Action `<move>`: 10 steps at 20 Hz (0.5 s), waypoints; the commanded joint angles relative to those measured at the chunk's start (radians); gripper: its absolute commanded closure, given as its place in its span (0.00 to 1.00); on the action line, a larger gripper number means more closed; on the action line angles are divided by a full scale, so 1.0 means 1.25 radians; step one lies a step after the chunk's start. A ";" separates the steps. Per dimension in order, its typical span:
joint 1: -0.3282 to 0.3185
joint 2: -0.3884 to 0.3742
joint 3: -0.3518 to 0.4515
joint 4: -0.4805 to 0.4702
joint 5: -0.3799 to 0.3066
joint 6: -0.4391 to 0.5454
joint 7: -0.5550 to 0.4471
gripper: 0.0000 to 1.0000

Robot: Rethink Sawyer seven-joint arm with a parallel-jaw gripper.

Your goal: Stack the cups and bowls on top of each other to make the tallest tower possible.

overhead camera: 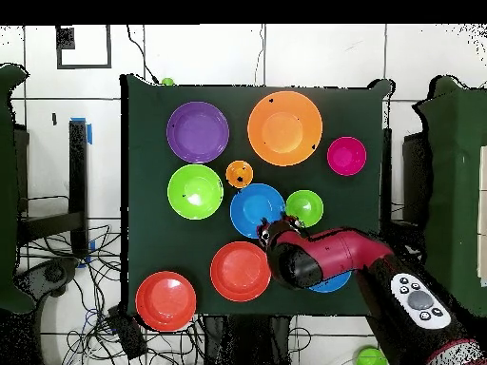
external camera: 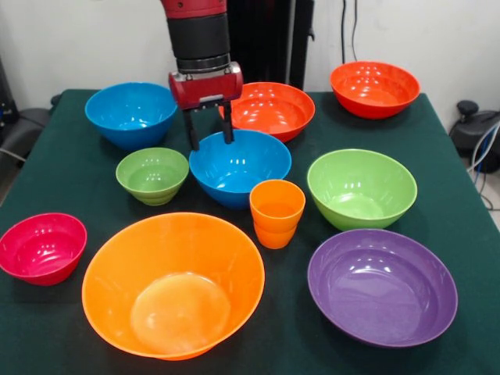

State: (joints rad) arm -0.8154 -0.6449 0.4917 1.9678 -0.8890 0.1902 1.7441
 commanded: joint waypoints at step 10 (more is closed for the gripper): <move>0.124 0.010 -0.153 -0.107 -0.095 -0.044 0.041 0.00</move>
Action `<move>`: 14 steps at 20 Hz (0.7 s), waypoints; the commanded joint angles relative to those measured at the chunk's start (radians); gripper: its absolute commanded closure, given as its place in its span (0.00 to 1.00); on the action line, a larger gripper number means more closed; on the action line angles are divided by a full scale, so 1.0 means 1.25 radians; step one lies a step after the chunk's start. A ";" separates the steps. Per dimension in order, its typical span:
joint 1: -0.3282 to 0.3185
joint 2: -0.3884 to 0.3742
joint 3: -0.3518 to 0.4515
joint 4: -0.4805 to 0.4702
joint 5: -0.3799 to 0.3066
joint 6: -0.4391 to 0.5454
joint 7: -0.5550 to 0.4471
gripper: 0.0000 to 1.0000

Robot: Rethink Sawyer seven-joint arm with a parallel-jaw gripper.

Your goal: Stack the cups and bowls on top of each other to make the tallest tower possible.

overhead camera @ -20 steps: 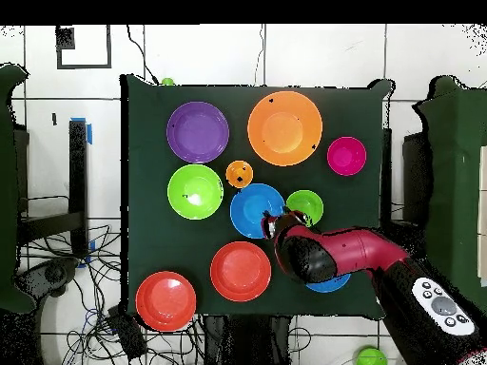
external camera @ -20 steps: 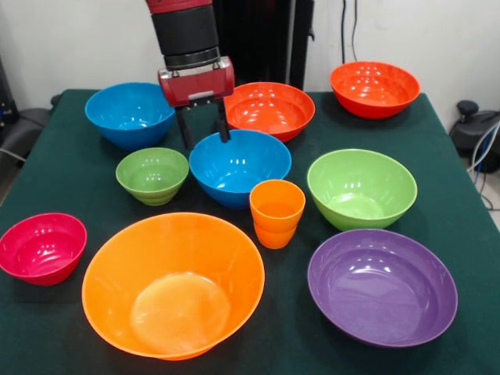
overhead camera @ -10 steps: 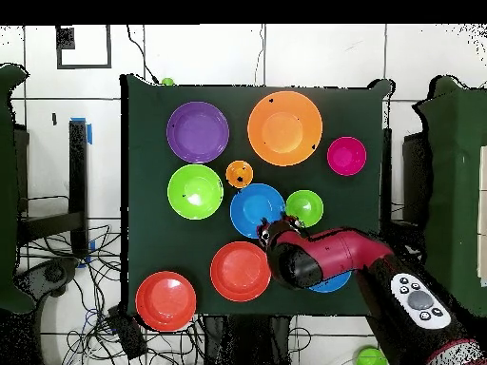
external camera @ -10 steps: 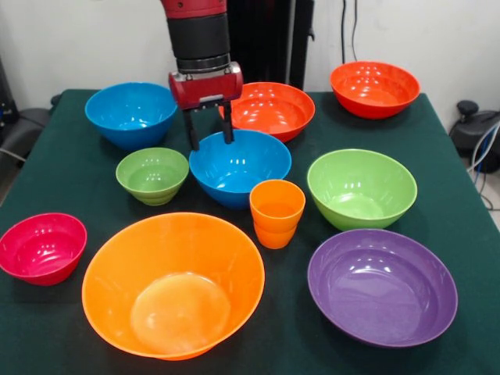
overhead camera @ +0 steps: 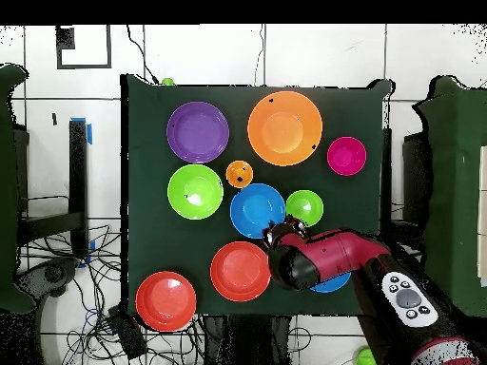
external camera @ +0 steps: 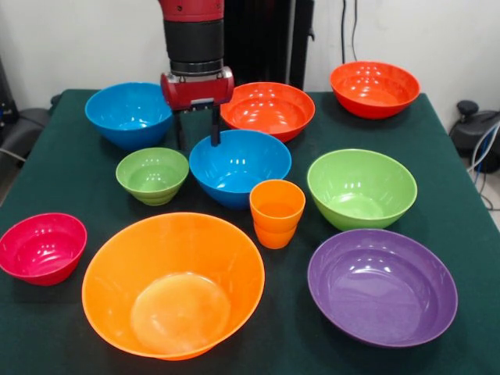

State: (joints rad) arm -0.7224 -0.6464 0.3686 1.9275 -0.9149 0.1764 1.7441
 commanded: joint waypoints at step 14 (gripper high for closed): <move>-0.019 0.033 0.004 -0.035 -0.047 -0.100 0.037 0.00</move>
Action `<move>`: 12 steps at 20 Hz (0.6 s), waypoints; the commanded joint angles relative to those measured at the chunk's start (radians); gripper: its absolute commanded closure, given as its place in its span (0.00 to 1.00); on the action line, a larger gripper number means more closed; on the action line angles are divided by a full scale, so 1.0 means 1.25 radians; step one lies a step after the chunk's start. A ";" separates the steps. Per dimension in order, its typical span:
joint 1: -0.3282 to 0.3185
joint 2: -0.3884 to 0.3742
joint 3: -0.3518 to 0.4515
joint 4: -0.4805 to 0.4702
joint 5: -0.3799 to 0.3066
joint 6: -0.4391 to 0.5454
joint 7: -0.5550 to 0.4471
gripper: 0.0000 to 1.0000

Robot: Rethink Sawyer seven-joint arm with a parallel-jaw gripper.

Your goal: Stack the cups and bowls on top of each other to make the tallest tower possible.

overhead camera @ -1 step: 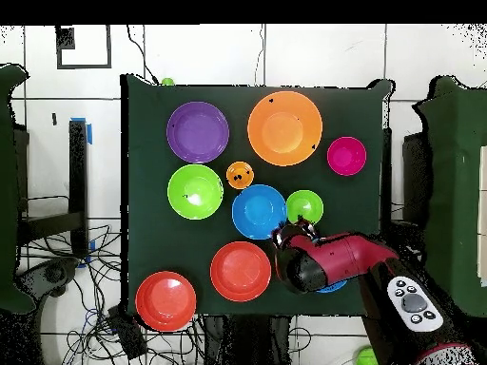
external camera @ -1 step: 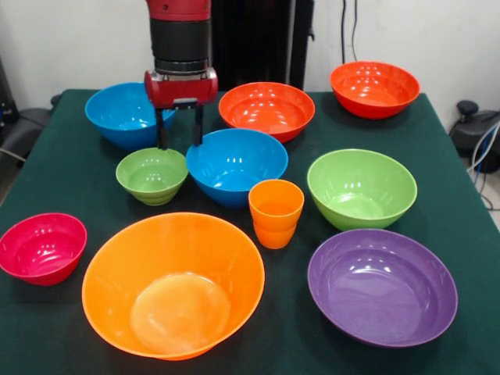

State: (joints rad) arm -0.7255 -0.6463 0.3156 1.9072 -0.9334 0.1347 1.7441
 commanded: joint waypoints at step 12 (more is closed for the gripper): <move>-0.078 0.064 0.112 -0.004 -0.005 -0.081 0.034 0.00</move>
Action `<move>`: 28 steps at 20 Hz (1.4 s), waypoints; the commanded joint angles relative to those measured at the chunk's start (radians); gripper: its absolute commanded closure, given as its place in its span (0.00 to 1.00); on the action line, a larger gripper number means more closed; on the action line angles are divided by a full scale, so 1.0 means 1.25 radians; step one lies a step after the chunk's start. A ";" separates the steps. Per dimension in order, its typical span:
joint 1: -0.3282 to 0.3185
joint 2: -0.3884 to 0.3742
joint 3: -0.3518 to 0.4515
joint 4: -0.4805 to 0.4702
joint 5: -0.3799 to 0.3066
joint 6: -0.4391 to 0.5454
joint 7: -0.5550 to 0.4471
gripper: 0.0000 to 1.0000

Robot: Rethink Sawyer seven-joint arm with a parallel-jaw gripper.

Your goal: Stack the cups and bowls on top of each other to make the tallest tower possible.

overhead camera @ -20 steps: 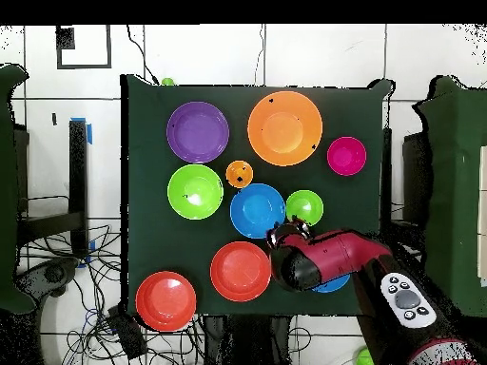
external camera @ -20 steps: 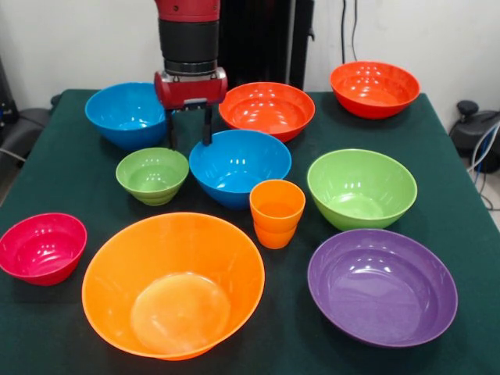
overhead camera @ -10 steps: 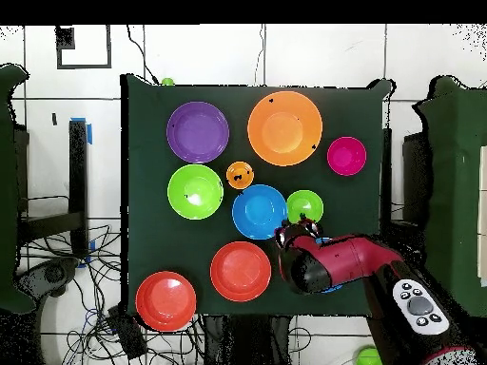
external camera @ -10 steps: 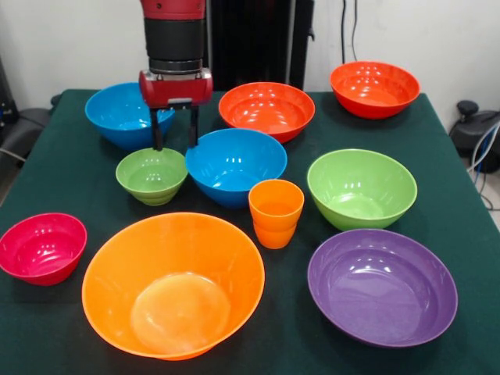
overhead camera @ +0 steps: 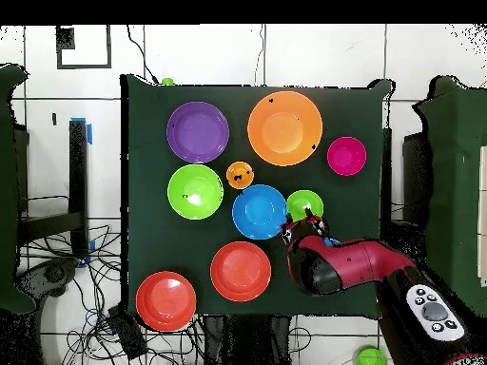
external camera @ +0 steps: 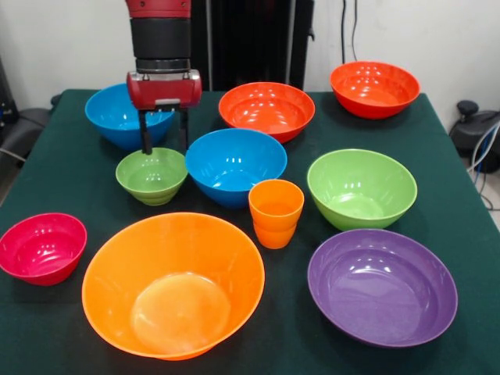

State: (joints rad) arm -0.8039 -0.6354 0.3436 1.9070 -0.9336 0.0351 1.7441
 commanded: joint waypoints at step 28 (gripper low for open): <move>-0.060 0.077 0.142 0.024 0.021 0.089 -0.001 0.00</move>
State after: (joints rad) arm -0.8863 -0.5925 0.4424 1.9109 -0.9272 0.0356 1.7441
